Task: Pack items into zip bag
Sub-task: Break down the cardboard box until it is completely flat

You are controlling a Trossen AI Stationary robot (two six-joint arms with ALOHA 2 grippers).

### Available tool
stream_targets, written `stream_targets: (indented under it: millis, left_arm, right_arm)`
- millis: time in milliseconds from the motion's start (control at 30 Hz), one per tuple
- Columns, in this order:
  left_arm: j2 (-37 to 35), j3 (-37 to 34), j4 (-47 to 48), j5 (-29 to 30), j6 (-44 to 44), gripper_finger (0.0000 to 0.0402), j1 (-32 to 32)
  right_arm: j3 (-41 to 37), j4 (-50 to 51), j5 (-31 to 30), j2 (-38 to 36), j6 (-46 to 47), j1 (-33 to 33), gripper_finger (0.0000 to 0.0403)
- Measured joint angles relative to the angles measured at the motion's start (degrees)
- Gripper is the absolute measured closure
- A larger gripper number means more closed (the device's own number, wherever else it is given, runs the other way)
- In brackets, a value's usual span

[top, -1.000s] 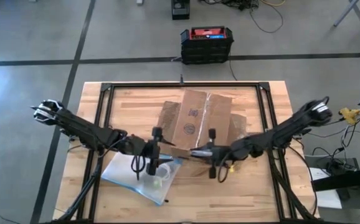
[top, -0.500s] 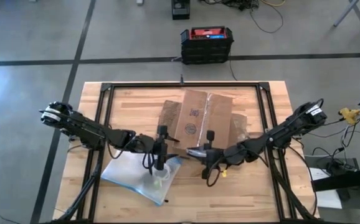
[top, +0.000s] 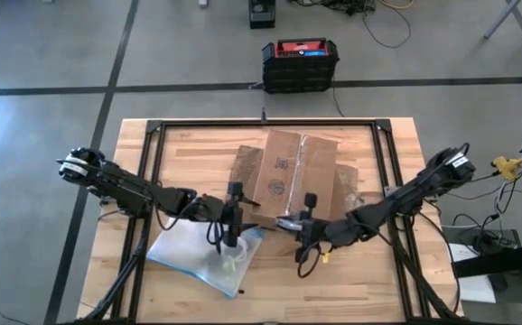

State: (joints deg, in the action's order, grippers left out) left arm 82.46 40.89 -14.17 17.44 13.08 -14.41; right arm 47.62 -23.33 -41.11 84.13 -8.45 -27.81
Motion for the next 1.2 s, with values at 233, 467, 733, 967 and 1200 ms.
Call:
stream_targets:
  millis: [233, 467, 733, 967, 1200]
  left_arm:
    - [0.02, -0.08, 0.87, 0.01, -1.63, 0.0129, 0.0]
    - [0.07, -0.34, 0.39, -0.74, -3.1, 0.0129, -0.04]
    - [0.0, -0.53, 1.01, 0.62, -4.67, 0.0129, 0.02]
    - [0.07, -0.66, -0.1, 0.57, -4.97, 0.0129, 0.04]
    - [0.11, -0.43, -0.96, 0.24, -3.76, 0.0129, 0.07]
  right_arm:
    - [0.0, 6.6, -1.36, -2.66, 4.83, -2.4, 0.0351]
    - [0.02, 14.06, -2.63, -5.56, 9.93, -4.46, 0.0351]
    - [-0.11, 23.12, -2.2, -11.45, 12.32, -7.86, 0.0351]
    - [-0.11, 23.67, -5.43, -12.99, 12.89, -9.56, 0.0351]
    - [-0.09, 10.35, -4.95, -6.09, 3.7, -6.31, 0.0351]
